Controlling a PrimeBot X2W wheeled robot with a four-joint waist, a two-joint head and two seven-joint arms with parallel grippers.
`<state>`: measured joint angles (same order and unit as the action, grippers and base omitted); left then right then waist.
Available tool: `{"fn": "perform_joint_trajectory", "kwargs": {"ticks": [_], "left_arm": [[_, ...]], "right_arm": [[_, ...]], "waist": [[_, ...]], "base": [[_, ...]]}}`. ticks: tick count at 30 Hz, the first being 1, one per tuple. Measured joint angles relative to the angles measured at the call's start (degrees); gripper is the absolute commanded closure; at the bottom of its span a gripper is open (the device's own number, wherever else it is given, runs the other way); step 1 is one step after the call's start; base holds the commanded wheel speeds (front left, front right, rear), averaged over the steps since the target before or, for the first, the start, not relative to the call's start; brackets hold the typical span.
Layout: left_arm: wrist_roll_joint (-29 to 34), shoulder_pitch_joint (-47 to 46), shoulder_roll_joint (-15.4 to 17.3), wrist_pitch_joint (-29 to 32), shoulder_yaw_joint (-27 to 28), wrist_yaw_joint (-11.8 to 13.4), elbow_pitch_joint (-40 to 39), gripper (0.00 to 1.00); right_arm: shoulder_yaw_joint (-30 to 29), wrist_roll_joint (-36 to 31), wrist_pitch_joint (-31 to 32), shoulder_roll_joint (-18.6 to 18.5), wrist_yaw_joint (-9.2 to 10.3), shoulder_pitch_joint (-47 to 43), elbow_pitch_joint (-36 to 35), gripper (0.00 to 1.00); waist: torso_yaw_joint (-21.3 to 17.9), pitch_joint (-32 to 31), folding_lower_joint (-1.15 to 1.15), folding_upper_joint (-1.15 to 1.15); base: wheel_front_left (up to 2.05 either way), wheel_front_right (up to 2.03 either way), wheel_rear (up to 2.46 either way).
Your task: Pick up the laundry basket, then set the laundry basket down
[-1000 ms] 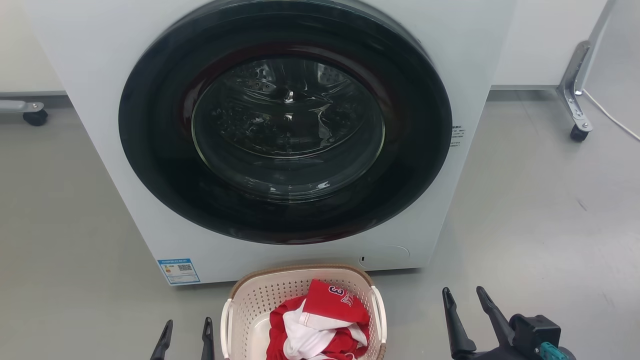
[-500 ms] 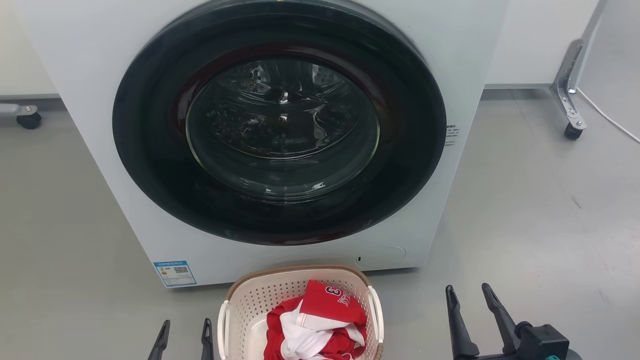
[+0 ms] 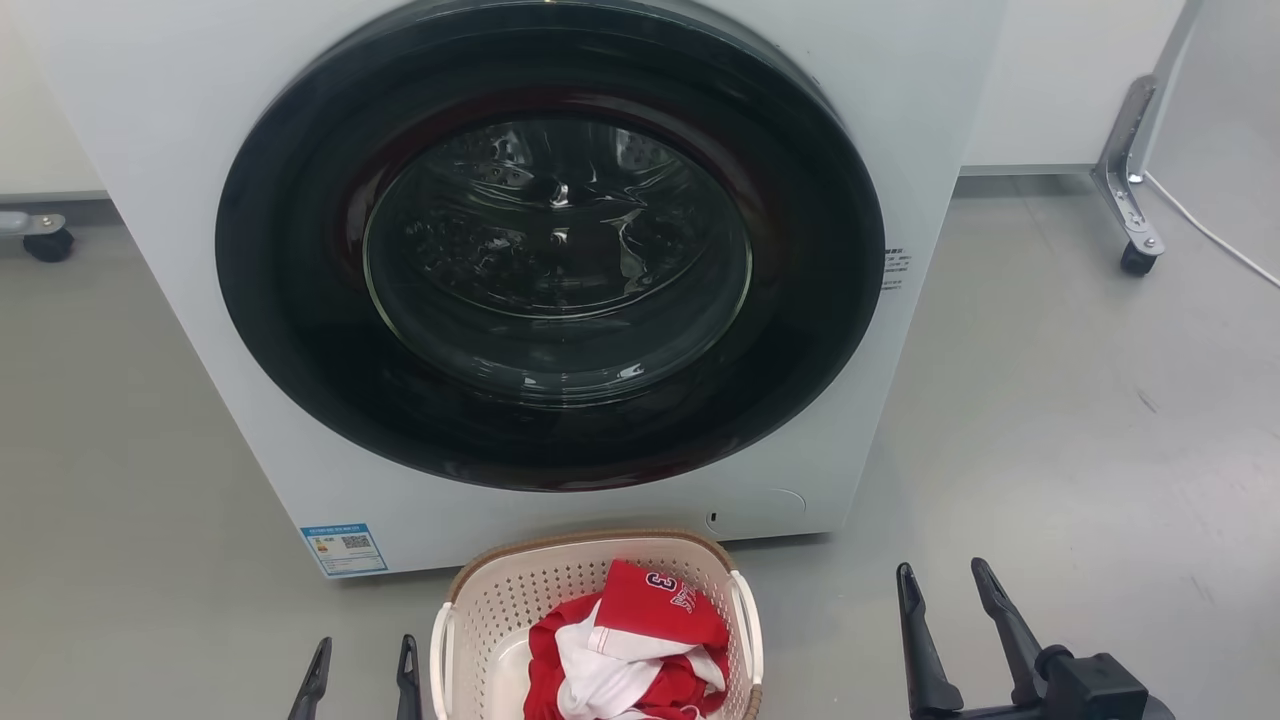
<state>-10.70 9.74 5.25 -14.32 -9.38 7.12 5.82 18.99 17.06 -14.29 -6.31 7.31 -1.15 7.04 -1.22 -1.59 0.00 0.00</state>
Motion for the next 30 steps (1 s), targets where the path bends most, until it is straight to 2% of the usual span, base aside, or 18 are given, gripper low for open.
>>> {"fn": "perform_joint_trajectory", "kwargs": {"ticks": [1,2,8,13,30], "left_arm": [[0.1,0.2,0.0,0.0,0.0,0.0,-0.1,0.0],[0.3,0.2,0.0,0.0,0.0,0.0,-0.3,1.0],[0.2,0.4,-0.1,0.1,-0.4,-0.1,3.0,1.0],[-1.5,0.3,-0.2,0.7,0.0,-0.6,3.4,1.0],[-15.6,-1.4,-0.5,4.6,2.8,-3.1,4.9,1.0]], "right_arm": [[-0.1,-0.1,0.0,0.1,0.0,-0.2,-0.3,0.0],[-0.2,-0.1,0.0,0.1,0.0,-0.5,-0.5,1.0],[0.2,0.1,0.2,0.2,-0.01,-2.5,3.0,1.0],[-0.9,2.2,0.8,0.4,-0.37,-2.9,3.1,1.0],[-5.4,15.1,4.7,1.0,-2.81,-1.7,4.4,1.0]], "waist": [[0.0,0.0,0.0,0.0],[-0.1,0.1,0.0,0.0],[-0.1,0.1,0.01,0.0],[0.0,0.2,0.01,0.0],[0.2,0.4,0.01,0.0]], "base": [[0.0,0.0,0.0],[0.0,0.0,0.0],[0.0,0.0,0.0],[0.0,0.0,0.0],[0.0,0.0,0.0]]}}
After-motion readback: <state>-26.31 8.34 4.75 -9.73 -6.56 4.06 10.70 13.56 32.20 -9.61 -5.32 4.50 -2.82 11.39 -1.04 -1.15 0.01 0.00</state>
